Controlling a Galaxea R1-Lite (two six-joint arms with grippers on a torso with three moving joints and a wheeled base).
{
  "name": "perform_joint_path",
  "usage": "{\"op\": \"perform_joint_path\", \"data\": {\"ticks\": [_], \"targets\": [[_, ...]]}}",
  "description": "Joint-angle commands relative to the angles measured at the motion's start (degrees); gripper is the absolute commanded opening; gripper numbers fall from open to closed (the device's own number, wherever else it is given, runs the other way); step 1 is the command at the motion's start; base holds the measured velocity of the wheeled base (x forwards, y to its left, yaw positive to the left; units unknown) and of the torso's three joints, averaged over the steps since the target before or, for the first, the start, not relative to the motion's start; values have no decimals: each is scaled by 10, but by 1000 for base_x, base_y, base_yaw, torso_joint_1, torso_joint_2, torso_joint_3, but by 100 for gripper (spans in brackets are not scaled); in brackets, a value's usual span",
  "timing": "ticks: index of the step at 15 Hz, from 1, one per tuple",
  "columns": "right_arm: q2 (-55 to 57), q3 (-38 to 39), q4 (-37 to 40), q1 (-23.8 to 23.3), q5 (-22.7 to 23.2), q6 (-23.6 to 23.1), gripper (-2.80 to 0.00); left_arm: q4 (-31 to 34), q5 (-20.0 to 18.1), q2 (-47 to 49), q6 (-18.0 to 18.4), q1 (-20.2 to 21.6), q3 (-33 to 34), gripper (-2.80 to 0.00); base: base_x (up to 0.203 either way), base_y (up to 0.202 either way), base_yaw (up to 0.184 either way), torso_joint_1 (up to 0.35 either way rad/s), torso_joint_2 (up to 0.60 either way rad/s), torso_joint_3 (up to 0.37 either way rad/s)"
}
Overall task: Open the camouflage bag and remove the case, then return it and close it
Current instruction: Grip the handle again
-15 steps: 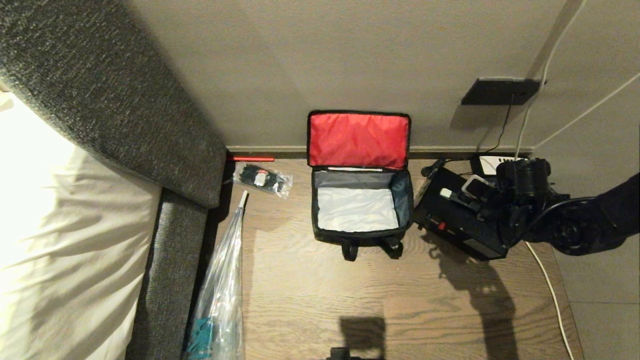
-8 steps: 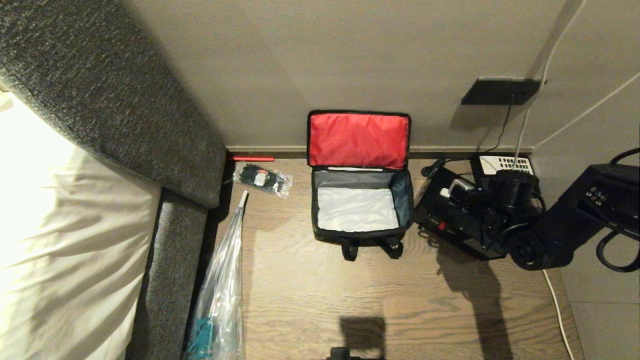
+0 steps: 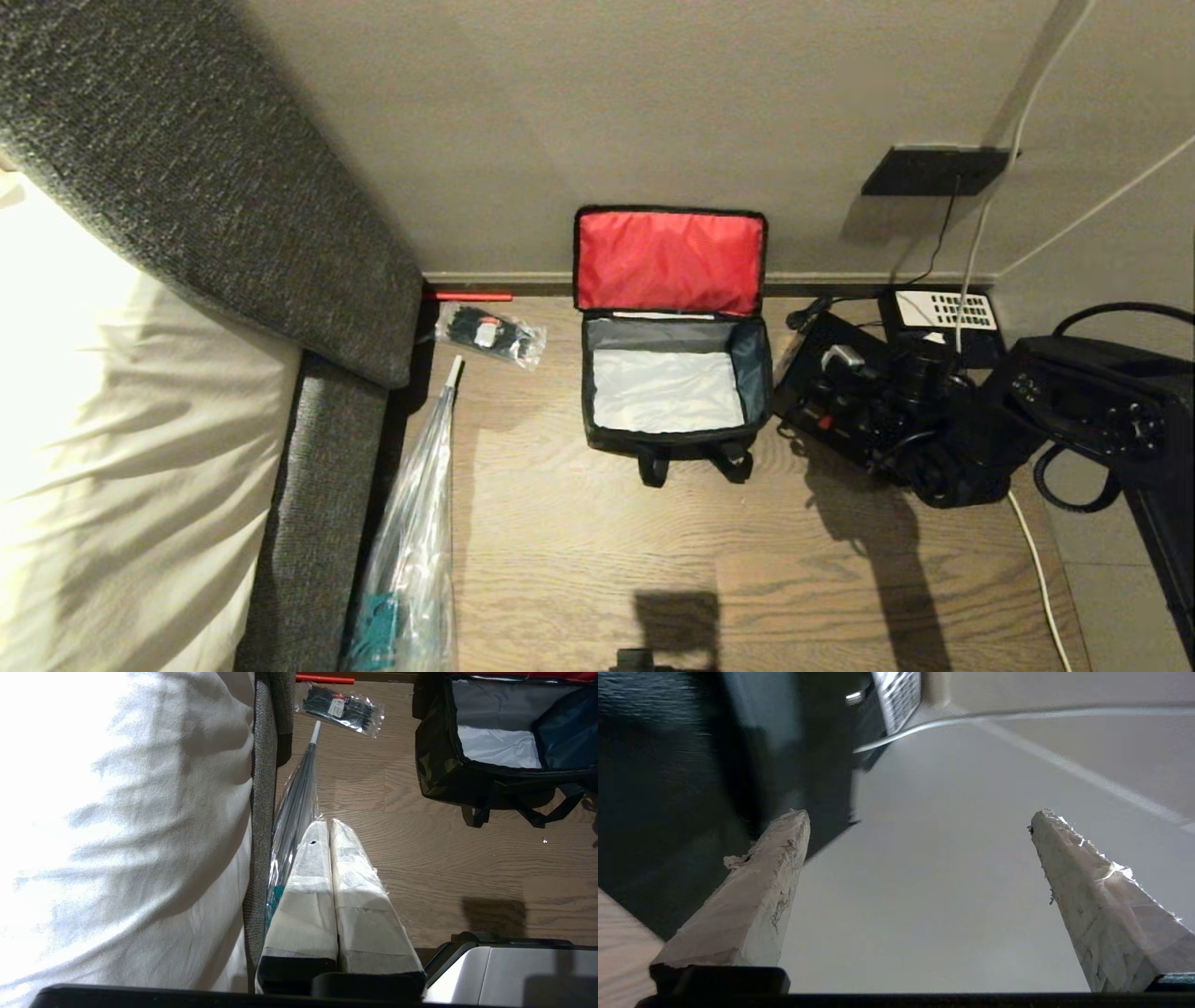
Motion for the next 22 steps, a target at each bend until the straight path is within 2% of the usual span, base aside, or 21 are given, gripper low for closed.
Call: {"op": "perform_joint_path", "data": {"ticks": [1, 7, 9, 22], "targets": [[28, -31, 1, 1, -12, 29, 0, 0, 0, 0, 0, 0, 0, -280, 0, 0, 0, 0, 0, 0], [24, -11, 15, 20, -44, 113, 0, 0, 0, 0, 0, 0, 0, -280, 0, 0, 0, 0, 0, 0], [29, -11, 22, 27, -44, 128, 0, 0, 0, 0, 0, 0, 0, -280, 0, 0, 0, 0, 0, 0], [122, -118, 17, 21, -45, 119, 0, 0, 0, 0, 0, 0, 0, -280, 0, 0, 0, 0, 0, 0]]}}
